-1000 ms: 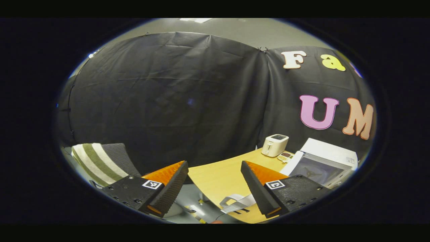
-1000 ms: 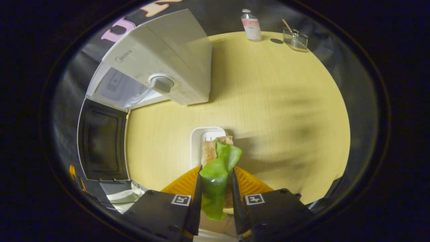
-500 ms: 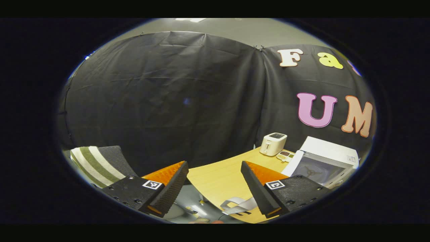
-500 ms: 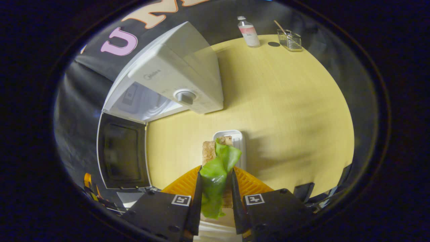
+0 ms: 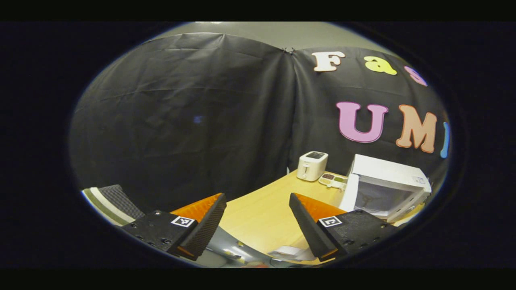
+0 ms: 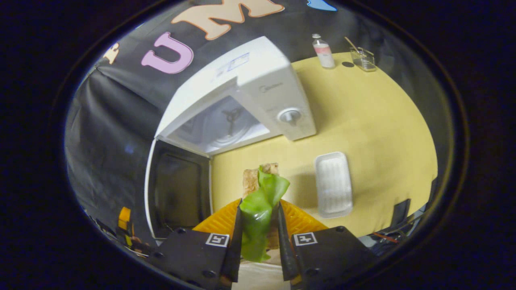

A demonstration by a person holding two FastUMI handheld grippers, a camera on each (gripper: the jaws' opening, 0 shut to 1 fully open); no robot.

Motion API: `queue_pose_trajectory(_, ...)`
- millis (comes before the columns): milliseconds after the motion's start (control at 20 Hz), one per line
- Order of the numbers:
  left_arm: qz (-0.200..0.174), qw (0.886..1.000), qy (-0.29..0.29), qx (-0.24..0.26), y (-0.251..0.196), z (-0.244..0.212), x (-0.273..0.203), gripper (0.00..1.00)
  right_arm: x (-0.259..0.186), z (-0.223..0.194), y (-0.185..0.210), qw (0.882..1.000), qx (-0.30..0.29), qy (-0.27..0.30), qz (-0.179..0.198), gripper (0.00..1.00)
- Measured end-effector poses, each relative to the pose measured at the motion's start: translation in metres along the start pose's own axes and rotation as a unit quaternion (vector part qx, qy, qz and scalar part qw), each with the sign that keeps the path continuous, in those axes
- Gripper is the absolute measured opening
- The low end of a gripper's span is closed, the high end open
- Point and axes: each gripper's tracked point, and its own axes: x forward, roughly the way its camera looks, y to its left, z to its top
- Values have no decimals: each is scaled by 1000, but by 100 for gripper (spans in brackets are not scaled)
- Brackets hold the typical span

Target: Open the microwave oven with the left hand, put the food in, and close the microwave oven.

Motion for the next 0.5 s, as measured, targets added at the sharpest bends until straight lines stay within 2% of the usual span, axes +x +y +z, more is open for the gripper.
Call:
queue_pose_trajectory(50,-11,1000,5,-4,-2,-3,4,99,6,-2,15,1000,5,-7,14,43)
queue_pose_trajectory(250,-42,999,9,-2,-1,-6,14,96,35,-12,65,997,36,-38,59,43)
queue_pose_trajectory(300,-48,999,10,3,0,-6,16,99,42,-12,75,996,42,-50,67,43)
queue_pose_trajectory(350,-54,998,10,9,2,-6,22,96,51,-10,83,994,47,-64,74,43)
queue_pose_trajectory(500,-63,998,12,27,11,-6,34,96,76,5,100,988,57,-114,84,43)
